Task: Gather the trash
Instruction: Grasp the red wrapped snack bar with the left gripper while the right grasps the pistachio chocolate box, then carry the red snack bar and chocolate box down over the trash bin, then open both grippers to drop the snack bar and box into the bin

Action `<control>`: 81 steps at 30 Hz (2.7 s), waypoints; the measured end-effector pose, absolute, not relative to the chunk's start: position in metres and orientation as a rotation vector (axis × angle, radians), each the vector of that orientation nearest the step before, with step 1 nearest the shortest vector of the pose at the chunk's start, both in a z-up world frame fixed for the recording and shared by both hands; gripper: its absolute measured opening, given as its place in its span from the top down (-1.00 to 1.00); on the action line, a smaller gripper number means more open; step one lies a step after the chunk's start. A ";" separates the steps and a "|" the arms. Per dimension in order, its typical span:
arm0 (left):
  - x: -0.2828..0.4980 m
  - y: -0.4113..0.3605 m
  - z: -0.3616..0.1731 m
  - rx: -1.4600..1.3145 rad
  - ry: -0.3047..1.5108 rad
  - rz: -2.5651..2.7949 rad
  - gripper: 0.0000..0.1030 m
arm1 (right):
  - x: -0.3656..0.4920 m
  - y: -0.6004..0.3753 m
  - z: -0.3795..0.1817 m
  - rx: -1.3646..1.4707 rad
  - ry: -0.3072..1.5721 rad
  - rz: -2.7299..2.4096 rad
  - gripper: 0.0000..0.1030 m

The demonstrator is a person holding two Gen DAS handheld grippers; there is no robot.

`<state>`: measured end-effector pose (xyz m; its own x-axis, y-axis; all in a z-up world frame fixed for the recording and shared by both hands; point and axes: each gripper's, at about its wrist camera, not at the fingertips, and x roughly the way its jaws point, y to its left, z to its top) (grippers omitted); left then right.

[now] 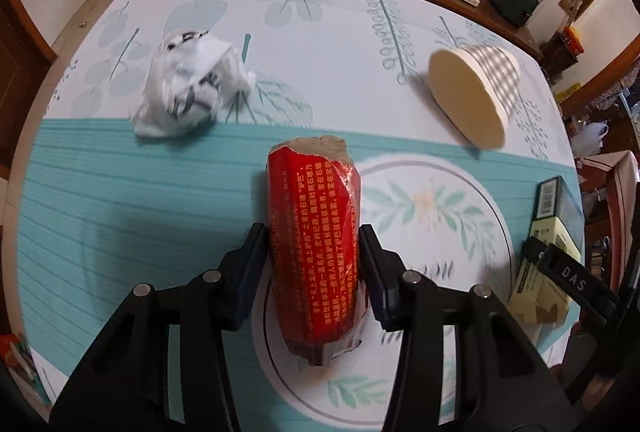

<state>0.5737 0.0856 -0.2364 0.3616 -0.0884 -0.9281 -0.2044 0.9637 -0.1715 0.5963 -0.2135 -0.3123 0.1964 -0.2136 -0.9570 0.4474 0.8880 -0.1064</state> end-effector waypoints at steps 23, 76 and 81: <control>0.379 0.065 -0.159 -0.162 1.136 -0.181 0.19 | 0.363 -0.179 -0.227 0.234 1.161 0.000 -0.78; 0.095 -0.016 -0.593 0.134 1.538 -0.367 0.01 | 0.049 -0.187 -0.683 0.151 1.785 0.292 -0.84; 0.099 -0.013 -0.601 0.112 1.519 -0.358 -0.25 | 0.048 -0.200 -0.680 0.214 1.730 0.279 -0.86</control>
<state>0.0987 -0.0128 -0.6010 0.0110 -0.1594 -0.9871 0.2982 0.9428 -0.1490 0.0480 -0.2001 -0.6802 -0.1760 0.2968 -0.9386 -0.0133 0.9527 0.3037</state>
